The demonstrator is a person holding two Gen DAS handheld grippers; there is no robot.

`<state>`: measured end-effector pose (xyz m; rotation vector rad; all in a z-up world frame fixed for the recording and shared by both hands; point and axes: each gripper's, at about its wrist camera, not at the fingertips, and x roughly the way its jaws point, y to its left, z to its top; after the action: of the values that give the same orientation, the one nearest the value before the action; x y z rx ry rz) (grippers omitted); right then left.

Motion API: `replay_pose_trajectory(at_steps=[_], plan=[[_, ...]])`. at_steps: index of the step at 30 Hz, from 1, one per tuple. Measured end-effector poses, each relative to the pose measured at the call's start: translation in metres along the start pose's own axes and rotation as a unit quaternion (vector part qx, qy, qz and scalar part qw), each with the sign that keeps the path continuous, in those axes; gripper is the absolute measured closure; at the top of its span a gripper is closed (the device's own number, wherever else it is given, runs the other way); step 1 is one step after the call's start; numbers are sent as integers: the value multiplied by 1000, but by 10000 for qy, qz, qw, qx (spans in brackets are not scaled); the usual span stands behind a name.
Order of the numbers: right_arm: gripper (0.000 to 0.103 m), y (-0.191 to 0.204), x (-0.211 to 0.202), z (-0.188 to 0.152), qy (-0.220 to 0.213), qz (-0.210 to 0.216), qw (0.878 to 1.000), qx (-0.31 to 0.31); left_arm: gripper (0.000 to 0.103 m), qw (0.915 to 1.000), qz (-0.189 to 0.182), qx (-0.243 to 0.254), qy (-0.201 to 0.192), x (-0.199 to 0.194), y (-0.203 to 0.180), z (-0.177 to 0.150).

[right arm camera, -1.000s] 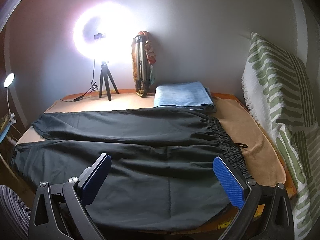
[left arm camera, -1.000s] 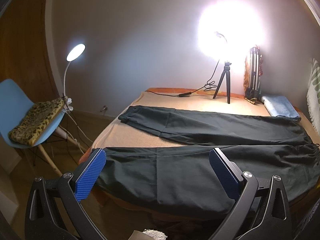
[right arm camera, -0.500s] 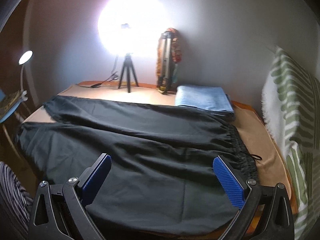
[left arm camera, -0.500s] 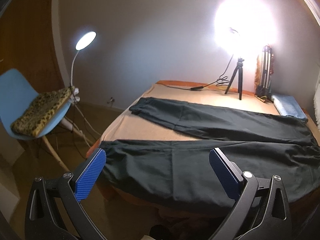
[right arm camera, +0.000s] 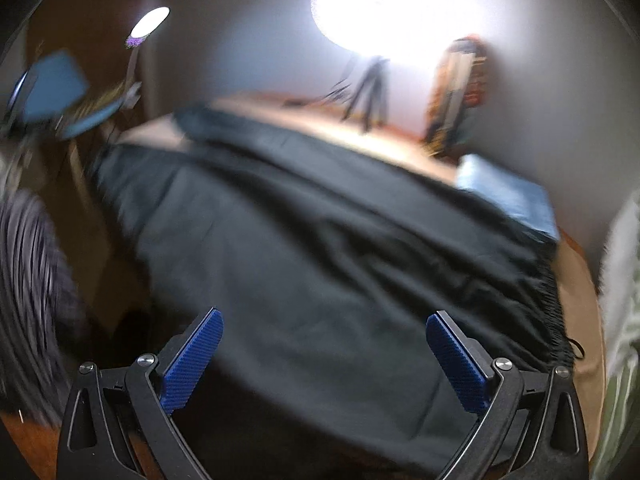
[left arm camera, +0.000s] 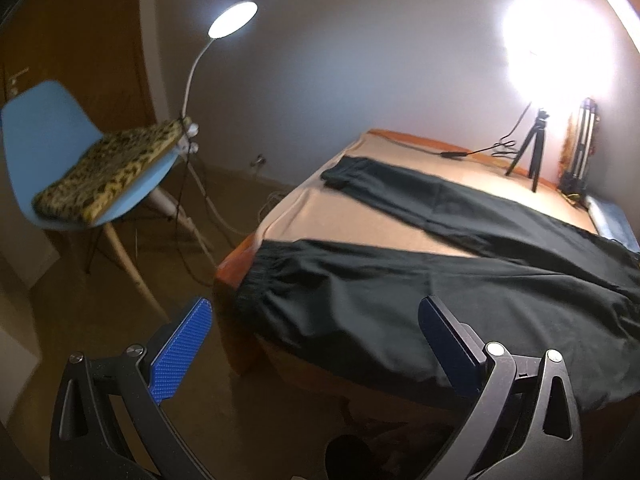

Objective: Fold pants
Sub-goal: 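Move the left tool to the elastic waistband while the right tool reaches the trouser leg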

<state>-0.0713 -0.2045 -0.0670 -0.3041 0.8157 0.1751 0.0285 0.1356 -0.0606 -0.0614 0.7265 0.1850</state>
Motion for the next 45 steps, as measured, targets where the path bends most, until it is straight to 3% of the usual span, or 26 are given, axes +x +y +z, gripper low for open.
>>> replay_pose_trajectory(at_steps=[6, 8, 9, 13, 17, 22, 25, 29, 33, 35, 39, 42, 45], plan=[[11, 34, 29, -16, 545, 286, 9945, -853, 4, 9991, -82, -175, 382, 24, 17, -16], [23, 46, 39, -19, 707, 370, 9905, -1117, 10, 9979, -159, -324, 544, 33, 26, -21], [24, 51, 44, -21, 763, 367, 9885, -1251, 12, 9973, -162, -387, 601, 37, 30, -23], [30, 70, 53, -25, 742, 182, 9832, -1659, 17, 9951, -131, -613, 765, 52, 50, -33], [36, 76, 56, -26, 724, 75, 9809, -1801, 23, 9888, -421, -1090, 927, 69, 71, -40], [42, 87, 62, -28, 749, -171, 9716, -2239, 23, 9843, -566, -1339, 998, 93, 81, -44], [48, 94, 66, -29, 733, -345, 9661, -2451, 23, 9765, -746, -1700, 1095, 110, 90, -50], [57, 98, 67, -28, 772, -357, 9618, -2602, 23, 9680, -890, -2065, 1118, 127, 98, -55], [65, 99, 67, -24, 883, -204, 9605, -2632, 23, 9649, -892, -2197, 1131, 138, 102, -55], [72, 98, 66, -20, 916, -79, 9617, -2581, 23, 9620, -931, -2305, 1127, 145, 104, -54], [75, 96, 58, -14, 873, 79, 9660, -2433, 21, 9568, -979, -2536, 1028, 146, 114, -59], [86, 94, 54, -7, 815, 168, 9695, -2305, 21, 9558, -951, -2595, 1006, 147, 116, -61], [88, 91, 50, 1, 719, 154, 9731, -2184, 30, 9554, -945, -2634, 944, 146, 115, -61]])
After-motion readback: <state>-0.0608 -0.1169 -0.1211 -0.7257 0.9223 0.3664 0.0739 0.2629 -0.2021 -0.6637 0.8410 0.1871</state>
